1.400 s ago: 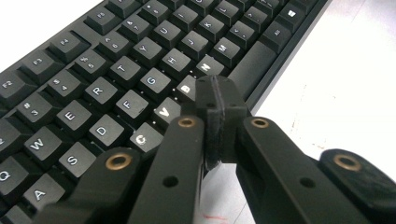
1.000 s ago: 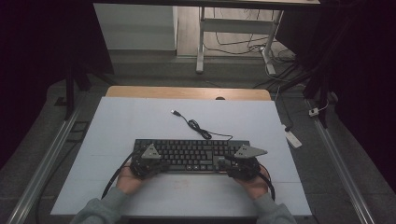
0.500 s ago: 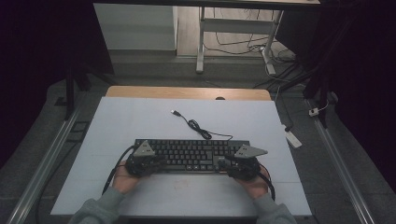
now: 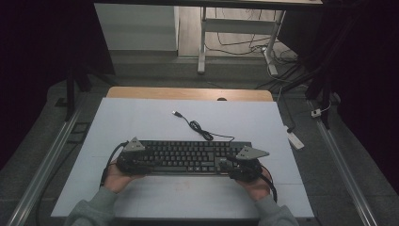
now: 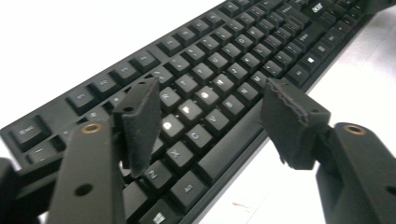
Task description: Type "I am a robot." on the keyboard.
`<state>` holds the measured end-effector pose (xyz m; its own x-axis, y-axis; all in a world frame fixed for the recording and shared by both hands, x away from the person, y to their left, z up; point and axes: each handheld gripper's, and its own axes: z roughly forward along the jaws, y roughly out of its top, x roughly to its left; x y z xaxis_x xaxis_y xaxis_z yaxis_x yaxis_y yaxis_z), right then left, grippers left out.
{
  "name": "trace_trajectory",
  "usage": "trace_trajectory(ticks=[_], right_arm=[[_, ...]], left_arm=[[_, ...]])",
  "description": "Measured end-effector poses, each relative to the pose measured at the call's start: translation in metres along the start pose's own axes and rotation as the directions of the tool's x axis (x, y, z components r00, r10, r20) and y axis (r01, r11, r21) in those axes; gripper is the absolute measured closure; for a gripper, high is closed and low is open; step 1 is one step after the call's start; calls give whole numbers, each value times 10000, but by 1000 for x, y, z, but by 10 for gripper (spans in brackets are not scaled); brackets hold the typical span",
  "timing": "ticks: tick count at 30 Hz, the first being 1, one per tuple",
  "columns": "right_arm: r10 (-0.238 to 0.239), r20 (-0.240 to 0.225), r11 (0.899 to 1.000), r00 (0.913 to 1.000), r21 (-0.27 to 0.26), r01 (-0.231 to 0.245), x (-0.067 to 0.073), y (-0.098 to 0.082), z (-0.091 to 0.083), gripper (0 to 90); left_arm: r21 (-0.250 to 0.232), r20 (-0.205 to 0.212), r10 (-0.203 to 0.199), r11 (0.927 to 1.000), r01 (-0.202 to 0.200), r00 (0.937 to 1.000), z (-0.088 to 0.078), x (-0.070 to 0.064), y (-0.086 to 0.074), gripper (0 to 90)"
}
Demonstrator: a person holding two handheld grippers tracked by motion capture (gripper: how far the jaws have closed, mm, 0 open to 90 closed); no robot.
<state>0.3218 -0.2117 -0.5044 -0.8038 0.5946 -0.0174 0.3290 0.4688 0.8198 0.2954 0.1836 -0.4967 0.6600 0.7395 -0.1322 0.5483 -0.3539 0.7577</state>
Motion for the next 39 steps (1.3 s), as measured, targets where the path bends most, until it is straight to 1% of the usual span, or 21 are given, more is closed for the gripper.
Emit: trace_trajectory(ticks=[5, 9, 16, 18, 19, 20, 21, 22, 23, 26, 28, 29, 30, 31, 32, 33, 34, 35, 36, 37, 39], right_arm=[[2, -1, 10000, 10000, 14, -2, 0, 0, 0, 544], [-18, -10, 10000, 10000, 11, 18, 0, 0, 1, 544], [-33, -10, 10000, 10000, 17, 33, 0, 0, 1, 544], [-56, -7, 10000, 10000, 51, 56, 0, 0, 1, 544], [-56, -7, 10000, 10000, 51, 56, 0, 0, 1, 544], [-52, -10, 10000, 10000, 58, 52, 0, 0, 1, 544], [-65, -10, 10000, 10000, 75, 66, 1, 0, 1, 544], [-65, -10, 10000, 10000, 75, 66, 1, 0, 1, 544], [-72, 7, 10000, 10000, 66, 72, 1, 0, 1, 544], [-92, 23, 9999, 10000, 116, 91, 1, 0, 1, 544], [-115, 27, 9999, 9999, 126, 114, 1, 0, 1, 544], [-122, 20, 9999, 9999, 112, 122, 1, 0, 1, 544], [-122, 20, 9999, 9999, 112, 122, 1, 0, 1, 544], [-128, 25, 9998, 9999, 117, 128, 1, 0, 1, 544], [-128, 25, 9998, 9999, 117, 128, 1, 0, 1, 544], [-127, 25, 9998, 9999, 118, 127, 1, 0, 2, 544], [-128, 26, 9998, 9999, 124, 128, 1, 0, 2, 544], [-127, 27, 9998, 9999, 126, 126, 1, 0, 2, 544], [-127, 27, 9998, 9999, 126, 126, 1, 0, 2, 544], [-128, 30, 9998, 9999, 128, 128, 1, 0, 2, 544], [-132, 29, 9998, 9999, 132, 131, 1, 0, 2, 544]], left_arm=[[-21, -98, -235, 9997, 235, 9997, -3, 5, 0, 309], [-67, -150, -355, 9994, 354, 9993, -5, 7, 0, 301], [-56, -411, -430, 9991, 428, 9982, -7, 12, -1, 305], [-48, -547, -412, 9991, 410, 9977, -8, 14, -2, 338], [-43, -612, -452, 9990, 450, 9971, -8, 15, -2, 338], [-39, -674, -411, 9992, 409, 9969, -9, 16, -2, 358], [-30, -723, -379, 9993, 378, 9967, -9, 17, -3, 409], [-35, -751, -419, 9991, 418, 9963, -9, 18, -3, 409], [-25, -812, -381, 9993, 381, 9960, -9, 18, -3, 432], [29, -834, -298, 9995, 301, 9961, -9, 21, -5, 531], [135, -957, -211, 9997, 225, 9952, -8, 21, -5, 597], [178, -986, -170, 9997, 188, 9950, -8, 22, -6, 663], [232, -1006, -134, 9996, 158, 9948, -7, 22, -6, 663], [287, -1040, -109, 9995, 139, 9945, -7, 23, -6, 731], [340, -1068, -86, 9993, 123, 9942, -6, 23, -7, 731], [380, -1077, -75, 9992, 117, 9942, -6, 24, -7, 766], [442, -1080, -126, 9989, 174, 9941, -5, 24, -7, 837], [518, -1099, -85, 9986, 143, 9939, -4, 24, -8, 867], [607, -1146, -40, 9981, 110, 9934, -3, 24, -8, 867], [698, -1167, 30, 9975, 52, 9932, -3, 25, -8, 888], [862, -1238, 100, 9963, 7, 9923, 0, 25, -8, 888]])
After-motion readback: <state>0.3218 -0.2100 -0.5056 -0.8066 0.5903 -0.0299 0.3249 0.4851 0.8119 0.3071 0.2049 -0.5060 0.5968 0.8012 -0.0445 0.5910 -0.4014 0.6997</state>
